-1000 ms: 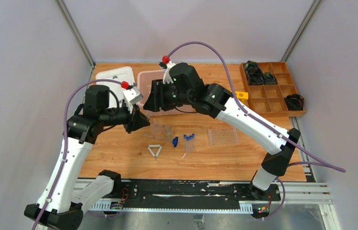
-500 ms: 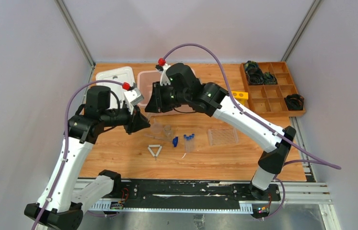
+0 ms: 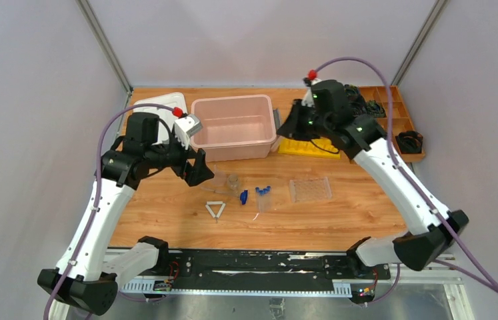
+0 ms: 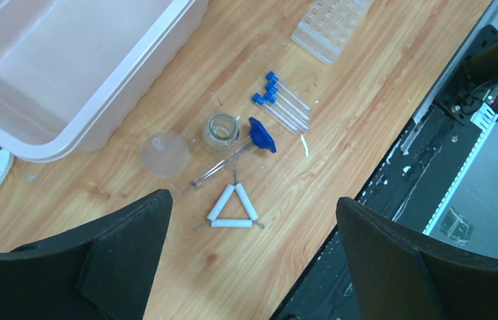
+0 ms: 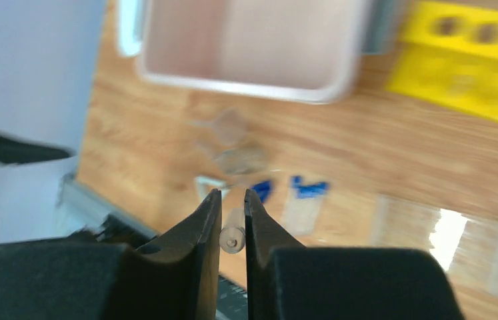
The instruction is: Organize the chemistry lab equipment
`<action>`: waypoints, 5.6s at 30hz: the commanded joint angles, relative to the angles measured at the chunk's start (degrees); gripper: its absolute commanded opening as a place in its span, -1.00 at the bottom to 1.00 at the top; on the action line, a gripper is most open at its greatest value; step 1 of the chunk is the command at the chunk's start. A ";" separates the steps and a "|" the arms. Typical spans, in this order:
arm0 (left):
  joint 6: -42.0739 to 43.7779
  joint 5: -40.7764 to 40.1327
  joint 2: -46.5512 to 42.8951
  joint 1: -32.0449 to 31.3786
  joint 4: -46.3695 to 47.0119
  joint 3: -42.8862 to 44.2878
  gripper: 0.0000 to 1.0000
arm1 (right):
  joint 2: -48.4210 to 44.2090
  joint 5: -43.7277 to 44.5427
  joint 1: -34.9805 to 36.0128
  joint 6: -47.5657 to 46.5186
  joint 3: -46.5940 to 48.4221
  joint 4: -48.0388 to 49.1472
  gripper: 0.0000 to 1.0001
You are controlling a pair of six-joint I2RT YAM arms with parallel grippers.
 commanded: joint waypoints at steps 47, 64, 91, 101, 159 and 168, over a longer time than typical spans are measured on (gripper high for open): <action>-0.84 -11.29 2.01 0.37 -3.17 5.76 1.00 | 12.56 33.24 -23.04 -10.29 -17.01 17.01 -1.00; -0.36 -11.06 2.04 1.27 -3.17 5.80 1.00 | 14.99 33.30 -23.04 -10.42 -17.58 17.89 -1.00; -0.58 -9.46 2.89 1.87 -3.14 6.88 1.00 | 10.69 32.68 -23.49 -10.24 -19.32 18.69 -1.00; -0.67 -9.01 3.06 1.93 -3.17 7.52 1.00 | 10.20 32.74 -24.45 -10.50 -16.18 18.56 -1.00; -0.76 -6.45 2.30 2.33 -3.17 8.02 1.00 | 12.02 30.65 -24.58 -9.59 -17.30 19.08 -1.00; -1.02 -6.22 1.93 2.40 -3.17 8.17 1.00 | 14.46 30.60 -24.54 -9.63 -17.59 19.34 -1.00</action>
